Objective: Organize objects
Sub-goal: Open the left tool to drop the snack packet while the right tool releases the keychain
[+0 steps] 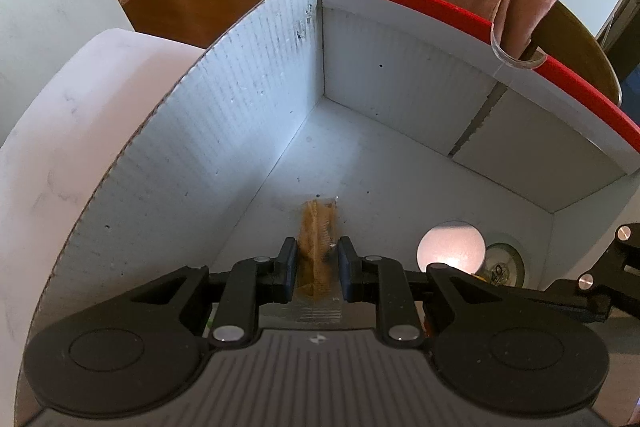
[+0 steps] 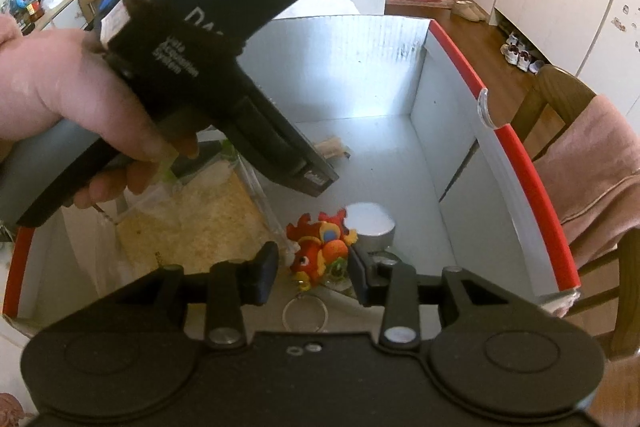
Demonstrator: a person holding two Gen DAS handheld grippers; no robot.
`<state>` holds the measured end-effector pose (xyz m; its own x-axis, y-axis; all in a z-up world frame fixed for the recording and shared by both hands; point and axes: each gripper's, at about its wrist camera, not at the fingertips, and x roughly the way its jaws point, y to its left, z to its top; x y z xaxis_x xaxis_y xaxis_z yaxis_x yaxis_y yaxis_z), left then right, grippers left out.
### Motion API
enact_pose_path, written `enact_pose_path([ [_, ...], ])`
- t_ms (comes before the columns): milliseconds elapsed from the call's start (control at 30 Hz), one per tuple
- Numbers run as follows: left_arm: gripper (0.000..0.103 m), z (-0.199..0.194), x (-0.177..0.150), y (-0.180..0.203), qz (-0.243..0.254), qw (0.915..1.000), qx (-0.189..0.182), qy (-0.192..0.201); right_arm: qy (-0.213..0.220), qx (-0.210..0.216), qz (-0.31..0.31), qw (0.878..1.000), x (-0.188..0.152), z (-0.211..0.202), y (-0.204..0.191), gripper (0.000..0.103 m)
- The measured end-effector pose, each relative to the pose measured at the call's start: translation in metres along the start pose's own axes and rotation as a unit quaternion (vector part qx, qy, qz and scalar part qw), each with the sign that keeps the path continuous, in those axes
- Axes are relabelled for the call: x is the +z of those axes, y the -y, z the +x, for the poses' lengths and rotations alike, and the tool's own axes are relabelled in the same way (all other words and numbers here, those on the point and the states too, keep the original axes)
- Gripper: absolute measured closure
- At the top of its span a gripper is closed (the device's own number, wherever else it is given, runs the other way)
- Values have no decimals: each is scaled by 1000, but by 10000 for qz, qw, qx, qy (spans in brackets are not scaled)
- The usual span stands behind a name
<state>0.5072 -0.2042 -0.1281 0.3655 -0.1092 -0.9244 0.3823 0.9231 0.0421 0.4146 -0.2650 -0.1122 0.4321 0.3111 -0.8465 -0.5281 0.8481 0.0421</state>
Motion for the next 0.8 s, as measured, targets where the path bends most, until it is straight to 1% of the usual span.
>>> enact_pose_path([
  [100, 83, -2, -2, 0, -33, 10000, -10, 34, 12, -38, -54, 10000, -2, -2, -3, 60],
  [133, 83, -3, -3, -1, -68, 10000, -13, 41, 18, -42, -70, 10000, -2, -4, -4, 56],
  [267, 82, -5, -7, 3, -100, 9999, -49, 73, 72, -59, -98, 9999, -2, -6, -9, 52],
  [300, 79, -8, -9, 3, -105, 9999, -87, 103, 101, -67, -88, 9999, -3, -8, -10, 50],
  [333, 76, -10, -11, 4, -126, 9998, -116, 140, 141, -72, -60, 9999, -3, -11, -10, 45],
  [367, 69, -12, -10, 0, -155, 9996, -147, 182, 181, -67, -22, 9998, -3, -15, -11, 40],
  [400, 56, -16, -13, -1, -180, 9994, -167, 229, 230, -58, 23, 9997, -3, -18, -11, 39],
  [433, 49, -21, -15, -2, -199, 9992, -179, 297, 275, -51, 56, 9996, -3, -21, -11, 39],
  [467, 40, -26, -17, -3, -212, 9989, -189, 383, 301, -58, 71, 9995, -3, -24, -13, 39],
  [533, 39, -37, -19, -7, -237, 9981, -234, 524, 376, -72, 92, 9992, -4, -32, -16, 38],
  [600, 39, -46, -22, -9, -276, 9974, -264, 617, 455, -76, 117, 9989, -3, -40, -21, 34],
  [633, 39, -53, -24, -10, -293, 9969, -266, 685, 497, -81, 128, 9987, -4, -44, -22, 30],
  [800, 39, -75, -36, -14, -348, 9941, -333, 969, 688, -90, 234, 9973, -11, -65, -34, 28],
])
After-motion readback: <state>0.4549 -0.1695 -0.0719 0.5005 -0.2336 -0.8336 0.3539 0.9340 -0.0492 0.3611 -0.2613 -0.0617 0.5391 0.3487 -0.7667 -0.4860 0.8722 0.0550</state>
